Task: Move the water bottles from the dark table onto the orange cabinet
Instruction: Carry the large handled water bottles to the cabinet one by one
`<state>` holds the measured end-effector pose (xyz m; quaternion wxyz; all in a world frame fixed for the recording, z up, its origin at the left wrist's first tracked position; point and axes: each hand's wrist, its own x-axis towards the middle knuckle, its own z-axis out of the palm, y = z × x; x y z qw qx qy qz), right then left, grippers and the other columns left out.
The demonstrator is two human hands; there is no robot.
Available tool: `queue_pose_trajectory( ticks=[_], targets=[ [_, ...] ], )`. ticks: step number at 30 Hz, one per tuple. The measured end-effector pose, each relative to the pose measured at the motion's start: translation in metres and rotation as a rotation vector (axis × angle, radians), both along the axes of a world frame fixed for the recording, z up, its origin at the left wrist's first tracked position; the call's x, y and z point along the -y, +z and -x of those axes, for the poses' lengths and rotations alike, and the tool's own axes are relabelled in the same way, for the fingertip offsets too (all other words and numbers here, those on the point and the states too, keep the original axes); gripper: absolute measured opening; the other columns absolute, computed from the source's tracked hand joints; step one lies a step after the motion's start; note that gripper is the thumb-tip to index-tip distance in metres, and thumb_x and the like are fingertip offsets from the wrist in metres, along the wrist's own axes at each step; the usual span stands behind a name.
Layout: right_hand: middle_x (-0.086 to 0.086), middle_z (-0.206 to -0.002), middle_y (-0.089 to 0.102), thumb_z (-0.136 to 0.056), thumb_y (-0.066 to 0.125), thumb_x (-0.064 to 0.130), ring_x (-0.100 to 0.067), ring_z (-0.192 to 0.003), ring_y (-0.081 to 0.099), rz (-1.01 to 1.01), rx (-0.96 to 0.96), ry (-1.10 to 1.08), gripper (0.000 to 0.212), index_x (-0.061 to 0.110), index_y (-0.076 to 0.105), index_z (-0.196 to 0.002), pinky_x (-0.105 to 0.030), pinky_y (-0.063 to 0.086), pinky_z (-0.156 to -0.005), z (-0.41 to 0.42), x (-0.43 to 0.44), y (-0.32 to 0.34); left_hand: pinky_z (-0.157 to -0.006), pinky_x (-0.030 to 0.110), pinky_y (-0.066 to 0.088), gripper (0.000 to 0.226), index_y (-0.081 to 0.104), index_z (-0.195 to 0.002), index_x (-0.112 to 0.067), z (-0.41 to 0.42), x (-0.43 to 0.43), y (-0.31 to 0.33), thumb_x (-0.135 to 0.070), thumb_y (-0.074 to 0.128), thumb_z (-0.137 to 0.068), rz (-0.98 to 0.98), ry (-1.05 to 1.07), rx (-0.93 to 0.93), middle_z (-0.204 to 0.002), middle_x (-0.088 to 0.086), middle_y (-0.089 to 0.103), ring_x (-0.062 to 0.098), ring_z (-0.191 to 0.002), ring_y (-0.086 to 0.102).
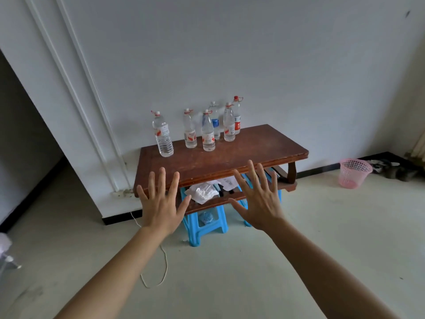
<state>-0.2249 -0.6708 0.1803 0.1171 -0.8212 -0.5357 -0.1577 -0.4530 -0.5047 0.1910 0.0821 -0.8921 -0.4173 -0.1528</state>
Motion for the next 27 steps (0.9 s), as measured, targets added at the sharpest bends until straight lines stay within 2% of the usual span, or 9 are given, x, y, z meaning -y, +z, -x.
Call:
queue_pose_trajectory(
  ticks=[4, 8, 12, 14, 17, 20, 22, 24, 27],
  targets=[
    [-0.011, -0.170, -0.008, -0.094, 0.019, 0.082, -0.039, -0.156, 0.000, -0.003, 0.012, 0.098, 0.083, 0.036, 0.005, -0.162, -0.069, 0.008, -0.120, -0.071, -0.102, 0.013, -0.109, 0.074, 0.023, 0.079, 0.023, -0.158, -0.024, -0.057, -0.076, 0.014, -0.072, 0.019, -0.095, -0.012, 0.063, 0.011, -0.165, 0.017, 0.015, 0.042, -0.150, 0.016],
    [-0.012, -0.170, -0.013, -0.094, 0.018, 0.081, -0.041, -0.155, -0.003, -0.025, 0.030, 0.167, 0.086, 0.033, -0.002, -0.163, -0.067, 0.001, -0.121, -0.119, -0.194, 0.027, -0.110, 0.072, 0.023, 0.080, 0.020, -0.158, -0.022, -0.086, -0.141, 0.024, -0.070, 0.023, -0.095, -0.021, 0.140, 0.034, -0.165, 0.017, 0.014, 0.043, -0.150, 0.015],
    [-0.013, -0.169, -0.015, -0.094, 0.030, 0.079, -0.043, -0.155, -0.005, 0.036, 0.023, 0.262, 0.090, 0.031, -0.004, -0.163, -0.068, 0.006, -0.121, -0.146, -0.286, 0.000, -0.108, 0.073, 0.025, 0.082, 0.022, -0.158, -0.018, -0.095, -0.207, -0.003, -0.071, 0.021, -0.094, 0.063, 0.252, -0.004, -0.165, 0.016, 0.015, 0.042, -0.149, 0.017],
    [-0.014, -0.169, -0.014, -0.093, 0.033, 0.078, -0.042, -0.155, -0.004, 0.074, 0.032, 0.288, 0.091, 0.030, -0.001, -0.163, -0.069, 0.010, -0.120, -0.151, -0.302, -0.009, -0.108, 0.072, 0.026, 0.085, 0.024, -0.158, -0.017, -0.096, -0.220, -0.012, -0.072, 0.017, -0.093, 0.101, 0.279, -0.022, -0.165, 0.016, 0.016, 0.042, -0.149, 0.019],
    [-0.014, -0.169, -0.013, -0.093, 0.033, 0.077, -0.042, -0.155, -0.004, 0.139, 0.021, 0.316, 0.090, 0.031, 0.001, -0.163, -0.067, 0.011, -0.121, -0.165, -0.366, -0.031, -0.110, 0.071, 0.025, 0.088, 0.020, -0.158, -0.018, -0.104, -0.284, -0.037, -0.075, 0.011, -0.092, 0.167, 0.309, -0.021, -0.166, 0.014, 0.012, 0.040, -0.150, 0.017],
    [-0.013, -0.170, -0.012, -0.091, 0.037, 0.076, -0.042, -0.155, -0.001, 0.181, 0.029, 0.322, 0.092, 0.031, 0.002, -0.163, -0.069, 0.014, -0.120, -0.182, -0.435, -0.043, -0.110, 0.070, 0.027, 0.089, 0.019, -0.159, -0.017, -0.123, -0.355, -0.053, -0.076, 0.013, -0.093, 0.213, 0.308, 0.001, -0.166, 0.014, 0.012, 0.040, -0.150, 0.017],
    [-0.011, -0.169, -0.015, -0.091, 0.038, 0.076, -0.041, -0.155, -0.004, 0.197, 0.026, 0.308, 0.093, 0.031, -0.002, -0.163, -0.069, 0.015, -0.120, -0.196, -0.475, -0.046, -0.114, 0.067, 0.022, 0.091, 0.015, -0.159, -0.018, -0.138, -0.399, -0.057, -0.078, 0.011, -0.091, 0.253, 0.296, 0.007, -0.166, 0.012, 0.006, 0.037, -0.152, 0.012],
    [-0.010, -0.168, -0.021, -0.093, 0.036, 0.076, -0.039, -0.155, -0.009, 0.197, 0.034, 0.292, 0.093, 0.032, -0.008, -0.162, -0.068, 0.012, -0.121, -0.212, -0.519, -0.044, -0.118, 0.064, 0.016, 0.094, 0.004, -0.160, -0.020, -0.153, -0.445, -0.057, -0.081, 0.005, -0.088, 0.280, 0.296, 0.019, -0.166, 0.009, -0.008, 0.033, -0.153, 0.002],
    [-0.011, -0.168, -0.022, -0.094, 0.036, 0.076, -0.039, -0.155, -0.008, 0.164, 0.046, 0.272, 0.093, 0.033, -0.009, -0.162, -0.066, 0.010, -0.122, -0.233, -0.571, -0.033, -0.120, 0.060, 0.011, 0.095, -0.006, -0.159, -0.021, -0.173, -0.505, -0.056, -0.081, 0.001, -0.085, 0.268, 0.254, 0.037, -0.164, 0.006, -0.019, 0.029, -0.154, -0.006]
  ],
)
